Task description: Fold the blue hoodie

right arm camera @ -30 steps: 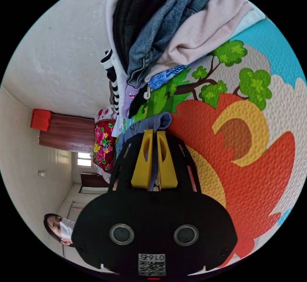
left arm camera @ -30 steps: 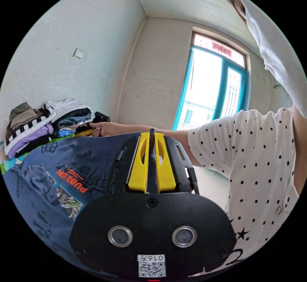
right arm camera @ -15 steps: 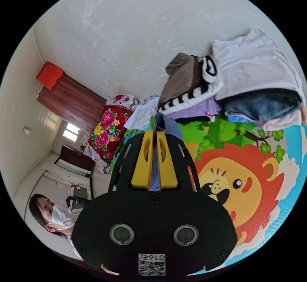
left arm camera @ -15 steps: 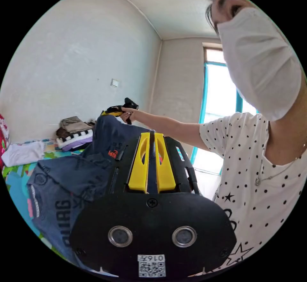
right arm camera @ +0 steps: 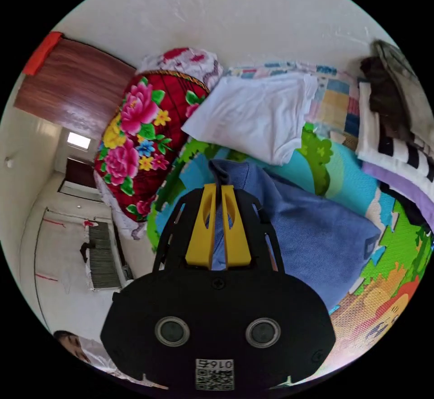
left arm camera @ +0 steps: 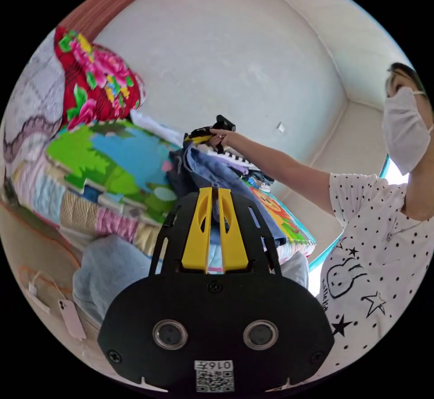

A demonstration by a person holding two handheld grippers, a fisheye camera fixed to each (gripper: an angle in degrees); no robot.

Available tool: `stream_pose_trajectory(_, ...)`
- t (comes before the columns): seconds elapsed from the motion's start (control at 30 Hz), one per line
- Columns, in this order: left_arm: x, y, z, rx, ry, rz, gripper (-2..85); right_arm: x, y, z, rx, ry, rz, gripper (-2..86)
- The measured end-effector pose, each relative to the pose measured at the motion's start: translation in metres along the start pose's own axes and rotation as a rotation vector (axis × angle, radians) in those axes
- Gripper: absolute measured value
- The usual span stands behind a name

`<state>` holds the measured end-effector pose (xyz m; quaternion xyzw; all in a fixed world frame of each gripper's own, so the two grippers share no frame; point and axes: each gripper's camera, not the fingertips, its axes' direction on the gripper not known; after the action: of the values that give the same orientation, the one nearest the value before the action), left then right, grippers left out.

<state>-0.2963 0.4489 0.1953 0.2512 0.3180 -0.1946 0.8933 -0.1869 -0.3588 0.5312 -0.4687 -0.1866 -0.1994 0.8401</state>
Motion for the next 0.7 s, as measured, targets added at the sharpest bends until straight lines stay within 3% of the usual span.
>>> stream_pose_trajectory(0.33, -0.023, 0.019, -0.006, -0.005, -0.001, 0.028, -0.8, -0.075, -0.032, 0.023, -0.036, 0.011, -0.005, 1.7)
stream_pose_trajectory(0.57, -0.033, 0.025, -0.005, -0.060, -0.192, 0.041, -0.7, -0.129, -0.033, 0.047, -0.082, 0.068, -0.058, 8.2)
stream_pose_trajectory(0.7, -0.033, 0.018, -0.011, -0.149, -0.393, 0.052, -0.9, -0.178, 0.001, 0.027, -0.063, 0.209, -0.301, 9.6)
